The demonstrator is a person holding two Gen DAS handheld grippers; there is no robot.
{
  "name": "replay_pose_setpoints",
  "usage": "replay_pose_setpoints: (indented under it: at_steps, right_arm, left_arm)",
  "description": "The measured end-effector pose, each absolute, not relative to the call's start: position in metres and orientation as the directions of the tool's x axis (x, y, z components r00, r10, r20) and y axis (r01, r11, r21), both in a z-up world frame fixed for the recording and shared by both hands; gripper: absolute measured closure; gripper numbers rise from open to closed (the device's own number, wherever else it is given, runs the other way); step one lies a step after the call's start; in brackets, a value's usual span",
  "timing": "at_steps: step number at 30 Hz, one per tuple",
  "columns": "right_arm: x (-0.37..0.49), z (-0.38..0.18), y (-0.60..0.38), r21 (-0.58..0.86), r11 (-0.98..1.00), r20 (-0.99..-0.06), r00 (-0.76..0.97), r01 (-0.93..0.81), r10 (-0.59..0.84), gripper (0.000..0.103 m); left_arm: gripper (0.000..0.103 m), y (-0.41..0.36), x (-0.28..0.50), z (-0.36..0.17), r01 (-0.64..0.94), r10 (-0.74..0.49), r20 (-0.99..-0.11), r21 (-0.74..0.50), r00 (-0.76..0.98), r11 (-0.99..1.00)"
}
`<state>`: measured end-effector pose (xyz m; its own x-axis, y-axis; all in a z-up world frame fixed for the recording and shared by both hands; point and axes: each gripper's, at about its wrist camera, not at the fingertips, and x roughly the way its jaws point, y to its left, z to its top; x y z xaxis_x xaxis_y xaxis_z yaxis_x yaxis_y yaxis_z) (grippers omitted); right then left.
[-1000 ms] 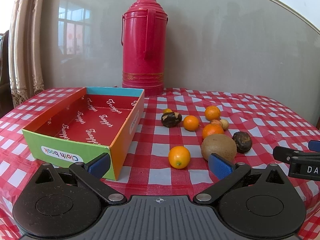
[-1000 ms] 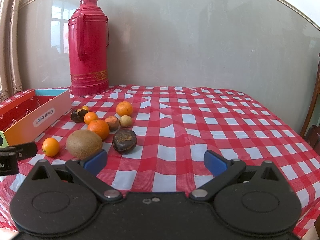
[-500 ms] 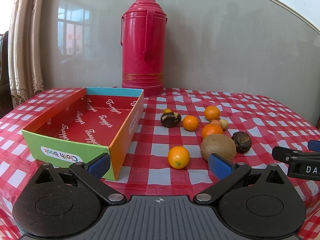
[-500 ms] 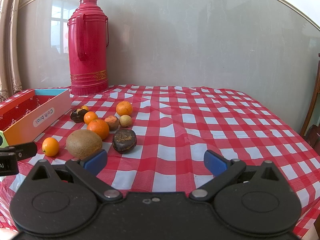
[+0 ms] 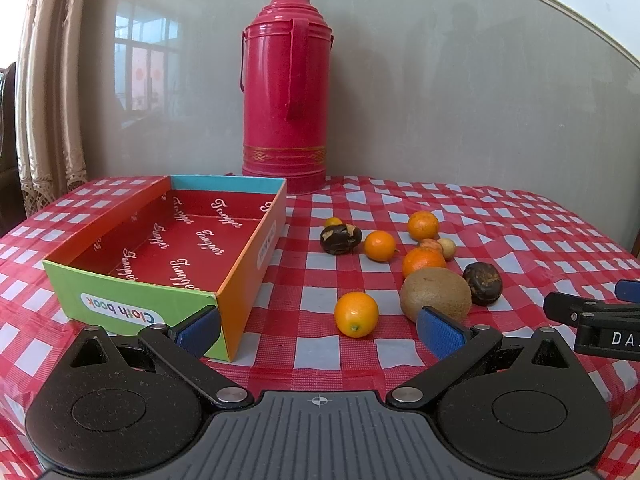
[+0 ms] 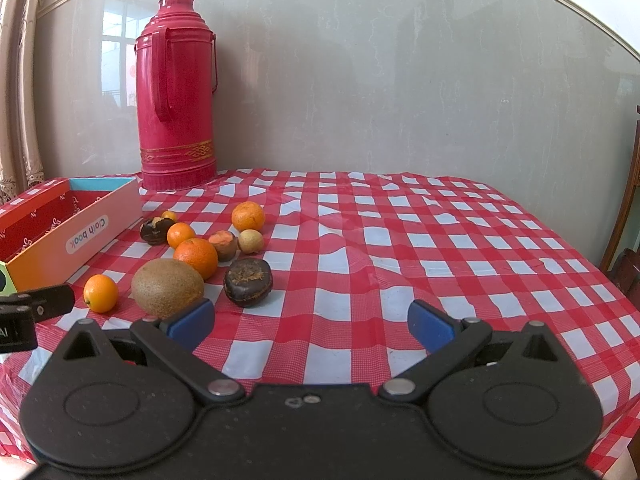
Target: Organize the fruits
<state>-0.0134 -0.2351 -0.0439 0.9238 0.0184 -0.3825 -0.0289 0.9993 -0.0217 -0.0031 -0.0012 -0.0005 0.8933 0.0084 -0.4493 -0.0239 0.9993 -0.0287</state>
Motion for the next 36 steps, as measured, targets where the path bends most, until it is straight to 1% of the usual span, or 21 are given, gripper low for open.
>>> replay_pose_setpoints:
  at_steps: [20, 25, 27, 29, 32, 33, 34, 35, 36]
  right_arm:
    - [-0.014, -0.044, -0.236, -0.02, 1.0, -0.38, 0.925, -0.022, 0.013, 0.006]
    - [-0.014, -0.043, -0.236, -0.019, 1.0, -0.38, 0.925, -0.018, 0.009, 0.006]
    - [-0.015, -0.043, -0.238, -0.017, 1.0, -0.376, 0.926, -0.011, 0.004, 0.006]
    - [-0.013, -0.043, -0.243, 0.001, 1.0, -0.38, 0.925, -0.001, 0.001, 0.006]
    - [-0.006, -0.042, -0.251, 0.008, 0.999, -0.392, 0.919, 0.039, -0.032, 0.006]
    - [-0.003, -0.042, -0.253, -0.001, 0.998, -0.397, 0.916, 0.057, -0.053, 0.006]
    - [0.0, -0.042, -0.255, -0.005, 0.998, -0.399, 0.915, 0.069, -0.065, 0.006]
    - [0.003, -0.041, -0.257, -0.001, 0.997, -0.401, 0.914, 0.073, -0.067, 0.006]
    - [0.007, -0.041, -0.257, 0.002, 0.997, -0.403, 0.913, 0.077, -0.07, 0.006]
  left_arm:
    - [0.0, -0.002, -0.003, 0.0, -0.02, 0.008, -0.45, -0.023, 0.893, 1.0]
    - [0.0, -0.006, -0.003, 0.003, 0.021, -0.042, -0.46, -0.05, 0.887, 0.999]
    - [0.0, -0.011, -0.003, 0.003, 0.034, -0.05, -0.459, -0.043, 0.887, 0.999]
    - [0.0, -0.018, 0.001, 0.0, 0.051, -0.058, -0.478, -0.027, 0.876, 0.998]
    - [0.001, -0.027, 0.012, -0.004, 0.048, -0.025, -0.489, 0.036, 0.872, 0.998]
    - [0.003, -0.027, 0.015, -0.004, 0.039, -0.012, -0.485, 0.047, 0.875, 0.998]
    - [0.018, -0.027, 0.02, -0.005, 0.026, 0.002, -0.486, 0.05, 0.874, 0.998]
    - [0.031, -0.027, 0.026, -0.007, 0.025, -0.002, -0.502, 0.041, 0.865, 0.999]
    - [0.035, -0.026, 0.033, -0.009, 0.032, -0.016, -0.52, 0.022, 0.854, 0.999]
